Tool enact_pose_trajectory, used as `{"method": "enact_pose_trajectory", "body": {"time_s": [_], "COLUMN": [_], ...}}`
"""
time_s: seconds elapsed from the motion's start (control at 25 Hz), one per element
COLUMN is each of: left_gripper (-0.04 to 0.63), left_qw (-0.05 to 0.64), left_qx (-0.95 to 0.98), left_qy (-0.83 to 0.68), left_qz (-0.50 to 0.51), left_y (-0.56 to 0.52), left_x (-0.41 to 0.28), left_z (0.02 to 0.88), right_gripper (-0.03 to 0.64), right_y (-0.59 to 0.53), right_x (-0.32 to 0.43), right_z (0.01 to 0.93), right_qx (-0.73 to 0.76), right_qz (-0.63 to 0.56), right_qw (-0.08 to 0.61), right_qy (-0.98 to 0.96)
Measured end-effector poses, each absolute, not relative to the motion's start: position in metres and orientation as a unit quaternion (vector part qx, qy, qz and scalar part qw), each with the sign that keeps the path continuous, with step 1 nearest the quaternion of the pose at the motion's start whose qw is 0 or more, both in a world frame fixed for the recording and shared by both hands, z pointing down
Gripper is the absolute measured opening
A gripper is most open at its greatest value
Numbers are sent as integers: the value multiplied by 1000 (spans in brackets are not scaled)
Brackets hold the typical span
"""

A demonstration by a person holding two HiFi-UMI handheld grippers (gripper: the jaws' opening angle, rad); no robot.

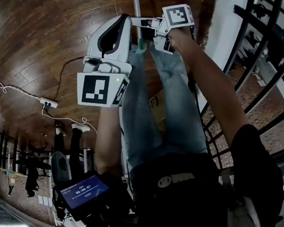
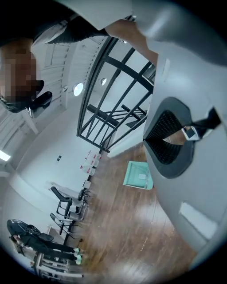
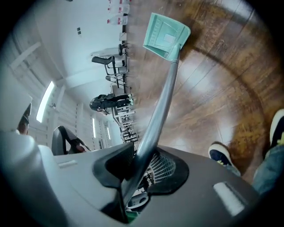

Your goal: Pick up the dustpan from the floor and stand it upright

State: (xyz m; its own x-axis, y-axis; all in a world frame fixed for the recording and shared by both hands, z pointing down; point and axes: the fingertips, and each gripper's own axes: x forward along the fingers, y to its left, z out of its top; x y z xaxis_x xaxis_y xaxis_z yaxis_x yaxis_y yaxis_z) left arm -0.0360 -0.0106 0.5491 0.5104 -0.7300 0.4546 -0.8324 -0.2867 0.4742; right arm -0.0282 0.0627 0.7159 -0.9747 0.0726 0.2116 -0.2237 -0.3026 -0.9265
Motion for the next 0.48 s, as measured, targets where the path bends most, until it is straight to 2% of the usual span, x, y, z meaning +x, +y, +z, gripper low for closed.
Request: {"method": "enact_pose_trajectory", "body": {"time_s": [0.12,0.28,0.48], "left_gripper": [18,18,18], "left_qw": [333,319,306], "left_qx": [802,807,809], "left_qy": [-492,-496,-500], "left_qz": [67,42,47], "left_y": [-20,-53,-22], "left_x": [-31,-25,-44], "left_z": [506,405,404], "right_gripper": [115,121,121], "right_y": [71,63,110], "right_x": [-19,-5,-24], "right_z": [678,583,592], "right_qx": [68,62,63], "right_qz": [828,848,884], "right_qw": [95,108,66], "right_qy": [-549,-515,-458]}}
